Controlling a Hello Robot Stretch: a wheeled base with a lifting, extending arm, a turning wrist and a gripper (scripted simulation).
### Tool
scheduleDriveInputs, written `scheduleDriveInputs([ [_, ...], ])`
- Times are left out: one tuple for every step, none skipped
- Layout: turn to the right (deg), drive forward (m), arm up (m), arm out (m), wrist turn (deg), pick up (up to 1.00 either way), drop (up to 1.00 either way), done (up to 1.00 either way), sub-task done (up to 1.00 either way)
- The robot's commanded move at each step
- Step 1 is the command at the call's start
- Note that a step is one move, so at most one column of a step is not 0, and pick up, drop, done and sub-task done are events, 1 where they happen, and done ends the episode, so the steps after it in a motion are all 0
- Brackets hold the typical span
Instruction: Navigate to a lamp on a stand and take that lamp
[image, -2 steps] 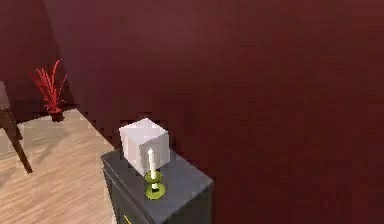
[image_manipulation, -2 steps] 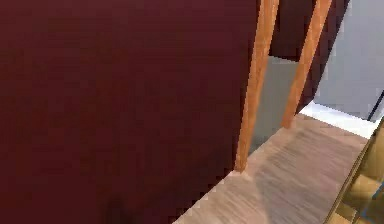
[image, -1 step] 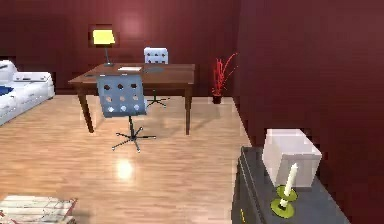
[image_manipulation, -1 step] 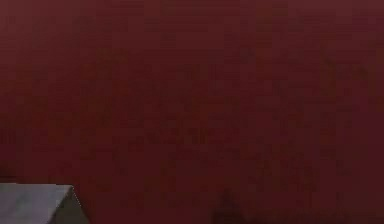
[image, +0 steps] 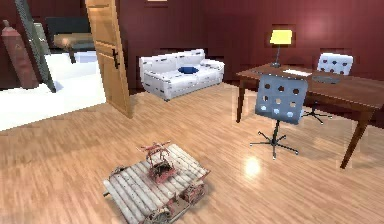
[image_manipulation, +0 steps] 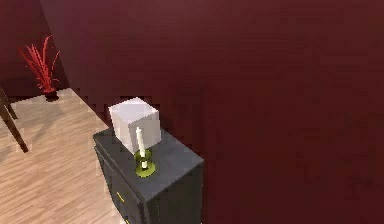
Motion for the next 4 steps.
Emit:
scheduleDriveInputs([
  [-12.0,0.00,0.00,0.00,0.0,0.00,0.00,0.00,0.00],
  [0.0,0.00,0.50,0.00,0.0,0.00,0.00,0.00,0.00],
  [0.0,0.00,0.26,0.00,0.0,0.00,0.00,0.00,0.00],
  [0.0,0.00,0.00,0.38,0.0,0.00,0.00,0.00,0.00],
])
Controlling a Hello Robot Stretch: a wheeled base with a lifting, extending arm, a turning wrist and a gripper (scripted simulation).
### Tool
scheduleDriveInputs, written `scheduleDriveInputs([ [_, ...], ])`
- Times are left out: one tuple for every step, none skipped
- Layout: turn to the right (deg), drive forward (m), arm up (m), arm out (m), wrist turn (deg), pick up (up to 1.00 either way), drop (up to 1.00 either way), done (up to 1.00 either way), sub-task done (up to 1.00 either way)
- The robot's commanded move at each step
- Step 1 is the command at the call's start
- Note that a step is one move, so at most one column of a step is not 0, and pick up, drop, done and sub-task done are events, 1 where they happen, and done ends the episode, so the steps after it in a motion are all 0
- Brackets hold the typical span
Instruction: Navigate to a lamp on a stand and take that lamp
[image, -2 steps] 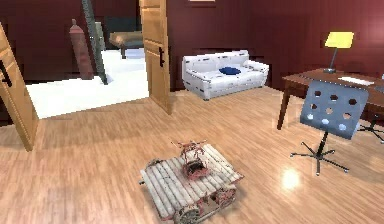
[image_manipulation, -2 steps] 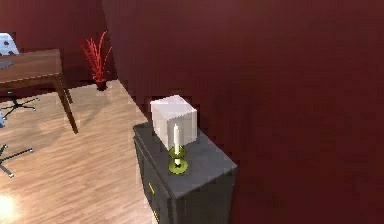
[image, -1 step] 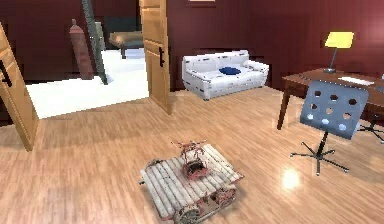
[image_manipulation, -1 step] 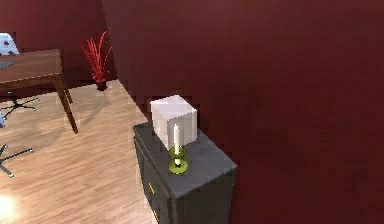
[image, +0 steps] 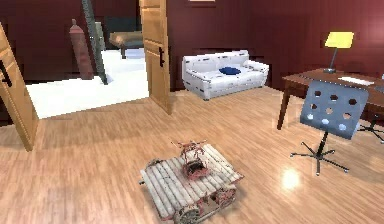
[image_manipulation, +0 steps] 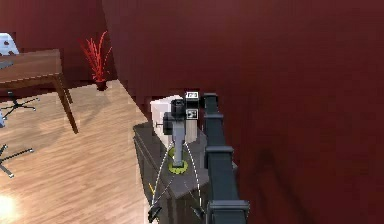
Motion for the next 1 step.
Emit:
scheduleDriveInputs([
  [0.0,0.00,0.00,0.00,45.0,0.00,0.00,0.00,0.00],
])
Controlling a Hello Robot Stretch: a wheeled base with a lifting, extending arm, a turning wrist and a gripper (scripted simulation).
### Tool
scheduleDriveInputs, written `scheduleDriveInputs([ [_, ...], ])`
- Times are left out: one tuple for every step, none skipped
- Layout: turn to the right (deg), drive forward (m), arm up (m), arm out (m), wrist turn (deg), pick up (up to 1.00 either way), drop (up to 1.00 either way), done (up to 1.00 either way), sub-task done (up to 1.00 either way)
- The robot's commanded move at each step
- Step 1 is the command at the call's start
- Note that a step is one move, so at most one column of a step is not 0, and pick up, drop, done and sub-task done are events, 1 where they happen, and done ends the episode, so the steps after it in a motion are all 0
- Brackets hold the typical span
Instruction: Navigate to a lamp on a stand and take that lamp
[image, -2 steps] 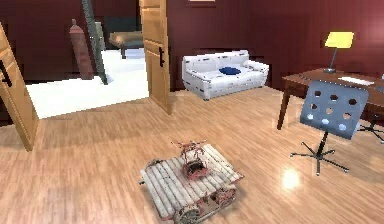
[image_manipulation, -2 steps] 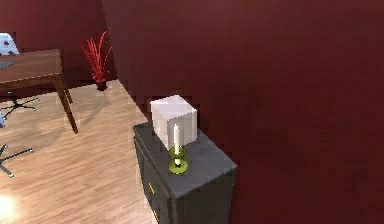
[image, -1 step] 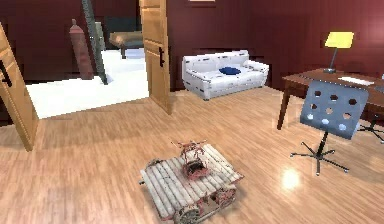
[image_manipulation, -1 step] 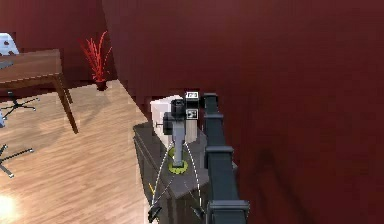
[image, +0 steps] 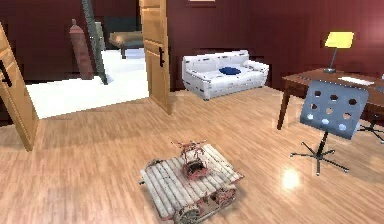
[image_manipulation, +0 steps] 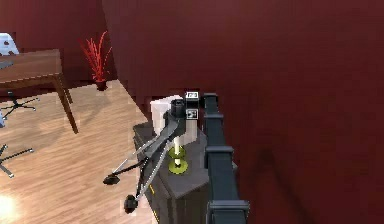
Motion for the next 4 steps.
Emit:
scheduleDriveInputs([
  [0.0,0.00,0.00,0.00,45.0,0.00,0.00,0.00,0.00],
  [0.0,0.00,0.00,0.00,45.0,0.00,0.00,0.00,0.00],
  [0.0,0.00,0.00,0.00,30.0,0.00,0.00,0.00,0.00],
  [0.0,0.00,-0.30,0.00,0.0,0.00,0.00,0.00,0.00],
])
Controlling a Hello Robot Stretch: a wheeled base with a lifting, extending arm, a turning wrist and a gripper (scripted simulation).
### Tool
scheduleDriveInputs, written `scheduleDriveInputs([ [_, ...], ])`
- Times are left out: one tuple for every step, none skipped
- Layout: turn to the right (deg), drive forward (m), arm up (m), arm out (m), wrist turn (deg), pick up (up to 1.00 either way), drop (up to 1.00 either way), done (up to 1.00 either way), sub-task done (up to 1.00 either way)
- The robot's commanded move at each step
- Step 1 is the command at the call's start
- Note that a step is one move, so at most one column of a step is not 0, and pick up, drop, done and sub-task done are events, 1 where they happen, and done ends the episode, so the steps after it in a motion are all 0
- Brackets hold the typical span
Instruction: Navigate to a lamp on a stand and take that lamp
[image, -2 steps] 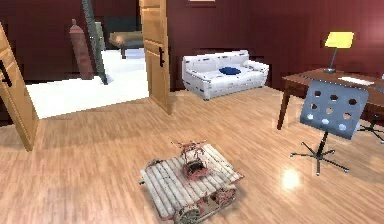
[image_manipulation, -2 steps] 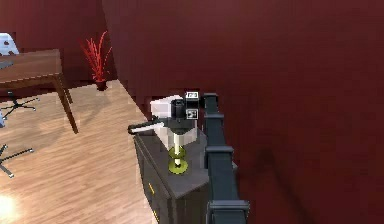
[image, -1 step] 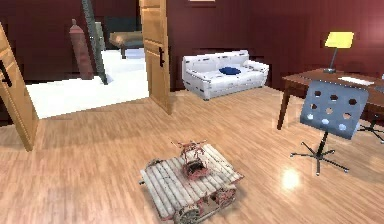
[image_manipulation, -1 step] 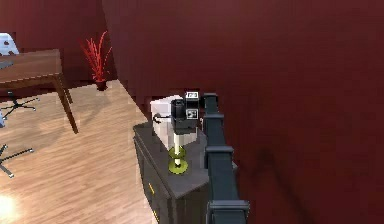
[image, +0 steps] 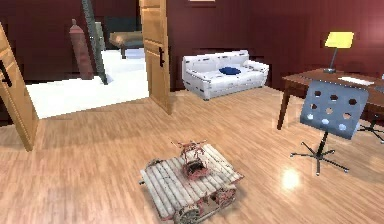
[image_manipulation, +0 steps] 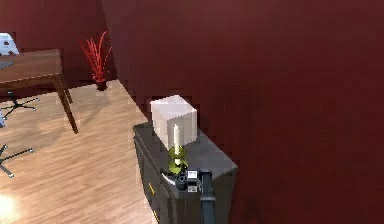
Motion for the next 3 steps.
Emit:
scheduleDriveInputs([
  [0.0,0.00,0.00,0.00,0.0,1.00,0.00,0.00,0.00],
  [0.0,0.00,0.10,0.00,0.0,0.00,0.00,0.00,0.00],
  [0.0,0.00,0.00,0.00,0.0,0.00,0.00,1.00,0.00],
])
